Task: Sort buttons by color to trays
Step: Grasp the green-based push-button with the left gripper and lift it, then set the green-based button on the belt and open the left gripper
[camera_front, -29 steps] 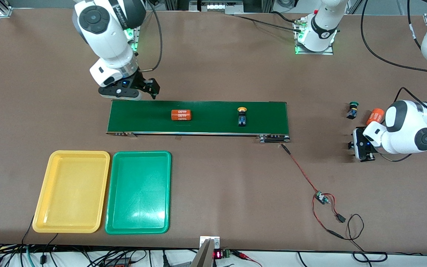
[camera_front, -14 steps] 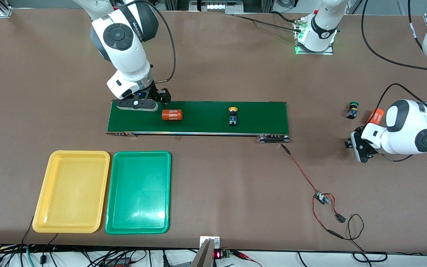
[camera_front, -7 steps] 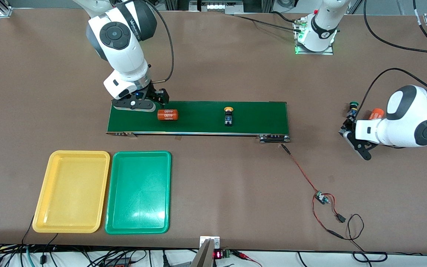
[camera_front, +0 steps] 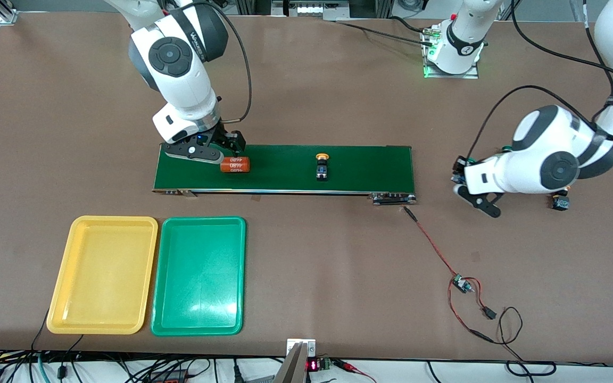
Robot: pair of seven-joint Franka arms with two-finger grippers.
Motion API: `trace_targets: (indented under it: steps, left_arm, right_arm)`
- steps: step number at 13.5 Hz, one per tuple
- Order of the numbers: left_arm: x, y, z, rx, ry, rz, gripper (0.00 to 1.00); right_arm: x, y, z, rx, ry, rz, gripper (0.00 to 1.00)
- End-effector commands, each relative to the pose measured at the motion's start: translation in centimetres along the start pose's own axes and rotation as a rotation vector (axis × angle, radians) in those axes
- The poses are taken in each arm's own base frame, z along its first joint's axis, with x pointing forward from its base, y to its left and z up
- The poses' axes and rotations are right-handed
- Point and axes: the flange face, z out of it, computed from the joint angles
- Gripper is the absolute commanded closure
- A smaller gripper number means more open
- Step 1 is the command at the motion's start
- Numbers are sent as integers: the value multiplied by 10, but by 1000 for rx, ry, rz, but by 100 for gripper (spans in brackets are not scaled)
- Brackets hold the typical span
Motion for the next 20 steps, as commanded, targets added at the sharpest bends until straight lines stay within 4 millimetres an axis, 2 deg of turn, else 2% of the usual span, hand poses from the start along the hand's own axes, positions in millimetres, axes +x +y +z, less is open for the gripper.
trace_targets:
  steps: [1, 2, 4, 5, 9, 11, 12, 14, 17, 19, 20]
  left_arm:
    - [10, 54, 7, 69, -14, -45, 100]
    - [15, 73, 10, 76, -7, -85, 100]
    - [27, 129, 21, 108, -10, -136, 100]
    - [31, 150, 24, 124, -1, -162, 100]
    - [39, 206, 41, 144, 12, -228, 100]
    - [50, 208, 62, 147, 26, -269, 100]
    - [54, 202, 67, 144, 40, -279, 100]
    - [60, 187, 69, 128, 66, -304, 100]
    - [64, 181, 75, 127, 69, -313, 99]
    - [65, 178, 77, 178, 90, -284, 94]
    - [66, 179, 82, 178, 84, -276, 86]
  right_arm:
    - [-9, -25, 13, -1, -21, -17, 0]
    - [-10, -26, 16, -3, -26, -21, 0]
    - [-12, -32, 21, 0, -27, -31, 0]
    - [-14, -39, 27, 7, -32, -42, 0]
    - [-6, -49, 49, 6, -59, -39, 0]
    - [-6, -50, 56, 4, -70, -43, 0]
    - [-5, -50, 58, 2, -74, -41, 0]
    - [-6, -51, 63, 0, -81, -43, 0]
    - [-6, -53, 69, 1, -90, -42, 0]
    - [-6, -54, 72, 2, -100, -38, 0]
    - [-4, -55, 71, 6, -98, -27, 0]
